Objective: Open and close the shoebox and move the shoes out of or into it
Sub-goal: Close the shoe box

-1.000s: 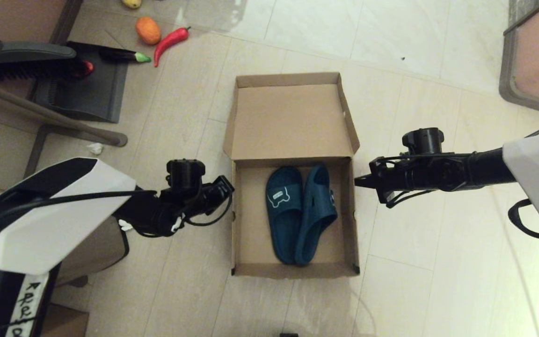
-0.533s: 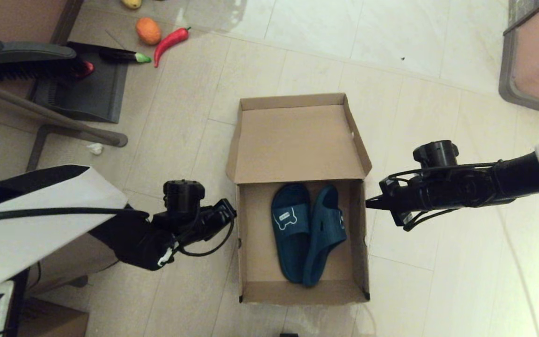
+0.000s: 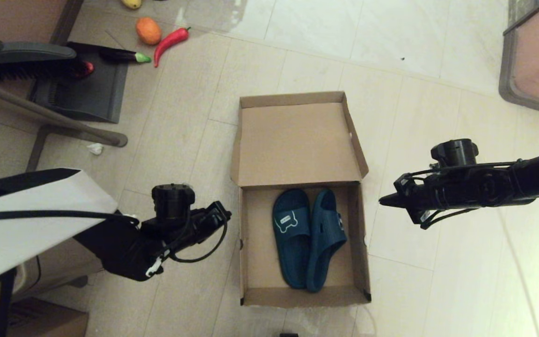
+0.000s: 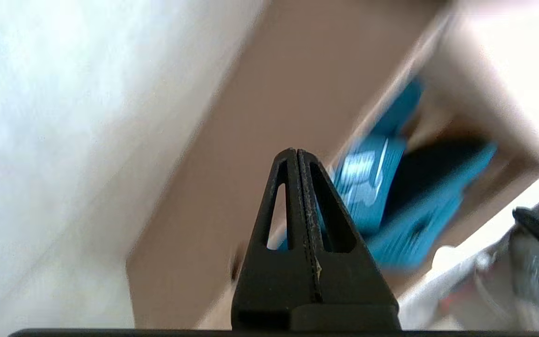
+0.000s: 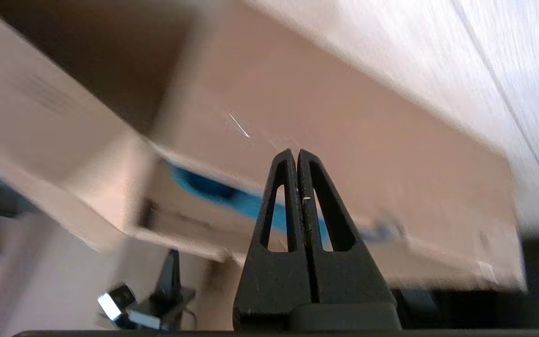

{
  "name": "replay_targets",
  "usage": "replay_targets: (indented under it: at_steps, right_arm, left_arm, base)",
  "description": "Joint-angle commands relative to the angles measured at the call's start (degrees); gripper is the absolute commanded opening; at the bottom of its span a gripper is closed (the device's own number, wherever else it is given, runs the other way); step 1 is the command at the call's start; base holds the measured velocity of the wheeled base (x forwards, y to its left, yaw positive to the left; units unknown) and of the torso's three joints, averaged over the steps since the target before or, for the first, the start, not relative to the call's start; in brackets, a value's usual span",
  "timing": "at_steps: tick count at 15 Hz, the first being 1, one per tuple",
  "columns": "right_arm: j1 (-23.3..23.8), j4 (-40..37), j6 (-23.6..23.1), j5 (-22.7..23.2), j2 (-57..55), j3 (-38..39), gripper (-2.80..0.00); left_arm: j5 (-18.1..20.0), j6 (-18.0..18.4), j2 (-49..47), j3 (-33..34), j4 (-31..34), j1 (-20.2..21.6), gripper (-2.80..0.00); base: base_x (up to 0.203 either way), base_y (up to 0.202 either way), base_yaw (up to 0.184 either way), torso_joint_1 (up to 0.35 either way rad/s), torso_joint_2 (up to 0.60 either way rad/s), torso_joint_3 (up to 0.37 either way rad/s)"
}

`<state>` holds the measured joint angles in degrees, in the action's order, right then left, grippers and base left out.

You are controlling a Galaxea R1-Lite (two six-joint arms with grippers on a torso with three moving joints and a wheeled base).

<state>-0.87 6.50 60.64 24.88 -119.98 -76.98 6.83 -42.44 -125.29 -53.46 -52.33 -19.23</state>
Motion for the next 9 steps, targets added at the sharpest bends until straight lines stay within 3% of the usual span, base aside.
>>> replay_targets:
  at_steps: [1,5,9]
  right_arm:
    - [0.7,0.9,0.6,0.7,-2.1,-4.3,-2.8]
    - [2.5,1.5,0.9,7.0,-7.6,-18.6,-2.8]
    - [2.8,1.9,1.4,8.8,-16.6,-34.0,-2.8]
  left_arm:
    - [0.4,-0.1,-0.3,-5.1,0.0,3.7,-2.8]
    - [4.2,-0.1,-1.0,-16.5,3.5,6.9,-2.8]
    - [5.3,-0.2,-8.8,-34.0,4.7,7.1,-2.8]
  base:
    - [0.0,0.0,0.0,0.0,0.0,0.0]
    - [0.0,0.0,0.0,0.0,0.0,0.0]
    - [0.0,0.0,0.0,0.0,0.0,0.0]
